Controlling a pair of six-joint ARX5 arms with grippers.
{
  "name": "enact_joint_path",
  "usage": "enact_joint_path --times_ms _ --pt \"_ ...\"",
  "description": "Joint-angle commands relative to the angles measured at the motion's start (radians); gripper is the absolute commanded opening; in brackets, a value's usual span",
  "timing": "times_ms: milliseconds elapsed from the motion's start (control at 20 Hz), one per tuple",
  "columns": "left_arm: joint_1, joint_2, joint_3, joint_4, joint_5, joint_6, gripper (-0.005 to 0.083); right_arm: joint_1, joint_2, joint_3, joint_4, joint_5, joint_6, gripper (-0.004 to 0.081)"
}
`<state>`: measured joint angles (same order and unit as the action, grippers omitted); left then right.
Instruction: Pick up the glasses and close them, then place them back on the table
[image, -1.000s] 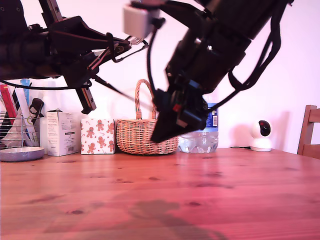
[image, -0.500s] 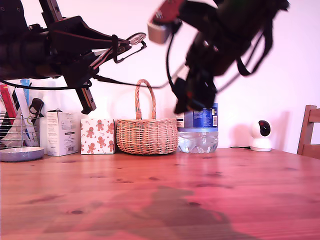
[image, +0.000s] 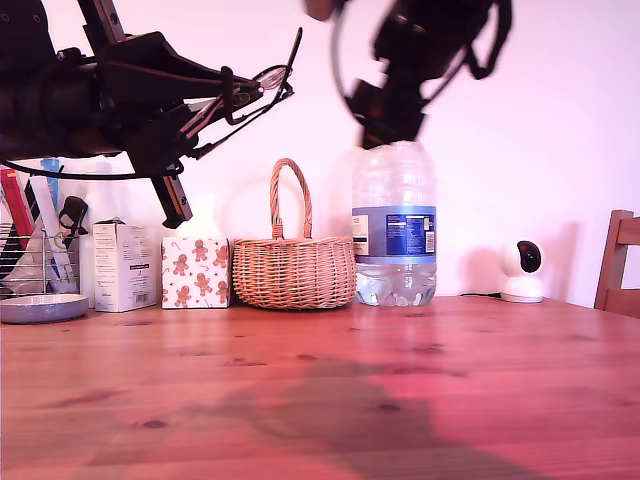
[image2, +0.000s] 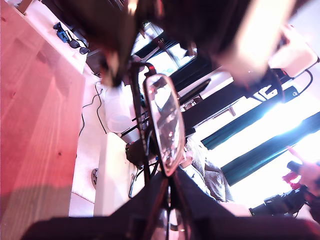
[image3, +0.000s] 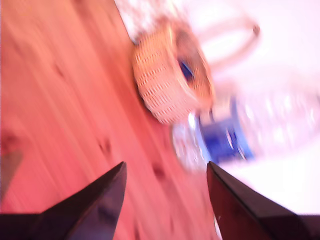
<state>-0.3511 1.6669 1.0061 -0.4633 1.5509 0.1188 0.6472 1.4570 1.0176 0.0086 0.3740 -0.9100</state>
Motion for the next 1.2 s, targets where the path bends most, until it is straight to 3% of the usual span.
enact_joint_path --times_ms 0,100,150,250,300,550,750,900,1000,1150 --pt "-0.002 0.009 0.008 0.008 -0.026 0.016 -0.0021 -0.029 0.004 -0.002 -0.074 0.0 0.05 0.0454" --pt "-0.002 0.009 0.008 0.008 -0.109 0.021 -0.002 -0.042 0.004 -0.002 -0.167 -0.006 0.174 0.0362" --pt "-0.002 0.009 0.008 0.008 -0.152 0.02 -0.002 -0.042 0.004 -0.002 -0.205 -0.007 0.252 0.0275" --pt "-0.003 0.009 0.008 0.009 -0.224 0.02 -0.002 -0.041 0.004 -0.002 -0.259 -0.011 0.395 0.0018" --pt "-0.004 0.009 0.008 0.011 -0.261 0.02 -0.002 -0.039 0.004 -0.002 -0.278 -0.03 0.452 -0.0005" --pt "-0.039 0.01 0.008 0.015 -0.461 0.02 -0.002 -0.008 -0.021 -0.002 -0.359 -0.143 0.61 -0.0011" --pt "-0.049 0.034 0.008 0.012 -0.486 0.02 -0.002 0.046 -0.116 -0.002 -0.233 -0.224 0.703 -0.0011" --pt "-0.049 0.044 0.008 0.021 -0.486 0.021 -0.002 0.047 -0.179 -0.002 -0.178 -0.299 0.767 -0.0011" --pt "-0.049 0.044 0.008 0.023 -0.486 0.02 -0.002 -0.007 -0.193 -0.009 -0.182 -0.373 0.784 -0.0011" --pt "-0.051 0.044 0.008 0.023 -0.486 0.02 -0.002 -0.151 -0.201 -0.048 -0.174 -0.518 0.811 -0.0011"
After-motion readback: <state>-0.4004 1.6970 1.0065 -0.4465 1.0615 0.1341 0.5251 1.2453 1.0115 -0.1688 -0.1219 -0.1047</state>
